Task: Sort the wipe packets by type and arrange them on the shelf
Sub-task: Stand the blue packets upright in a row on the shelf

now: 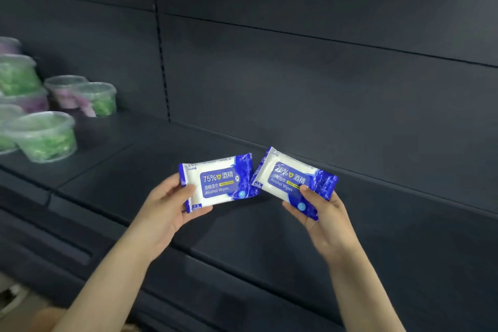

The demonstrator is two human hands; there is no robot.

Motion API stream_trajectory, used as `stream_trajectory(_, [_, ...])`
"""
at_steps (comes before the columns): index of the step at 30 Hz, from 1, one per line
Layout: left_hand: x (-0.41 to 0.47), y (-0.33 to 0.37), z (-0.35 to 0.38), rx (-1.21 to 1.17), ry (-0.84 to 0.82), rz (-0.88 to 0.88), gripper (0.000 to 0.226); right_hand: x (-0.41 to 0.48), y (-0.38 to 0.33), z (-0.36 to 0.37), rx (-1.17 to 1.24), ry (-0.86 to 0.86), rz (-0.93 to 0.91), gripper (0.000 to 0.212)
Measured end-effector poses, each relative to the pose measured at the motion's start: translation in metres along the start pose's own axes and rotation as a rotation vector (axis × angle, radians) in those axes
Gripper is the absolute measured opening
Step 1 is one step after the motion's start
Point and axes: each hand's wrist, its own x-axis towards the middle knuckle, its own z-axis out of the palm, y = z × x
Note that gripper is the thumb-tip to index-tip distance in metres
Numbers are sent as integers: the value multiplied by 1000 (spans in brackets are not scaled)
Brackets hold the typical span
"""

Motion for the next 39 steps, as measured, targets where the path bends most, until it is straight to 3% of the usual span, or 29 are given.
stream_trajectory(11, [132,5,-62,179,186,40,31,92,65,80,-204,122,-61,19])
stream_trajectory(22, [277,21,-99,439,80,195,32,167,107,146,-434,252,-233,21])
stream_trajectory(30, [338,15,-101,509,167,305,20,190,116,157,-468,308,-284,19])
stream_trajectory(39, [346,18,-107,399,51,257,13,217,133,196,-787,272,-336,18])
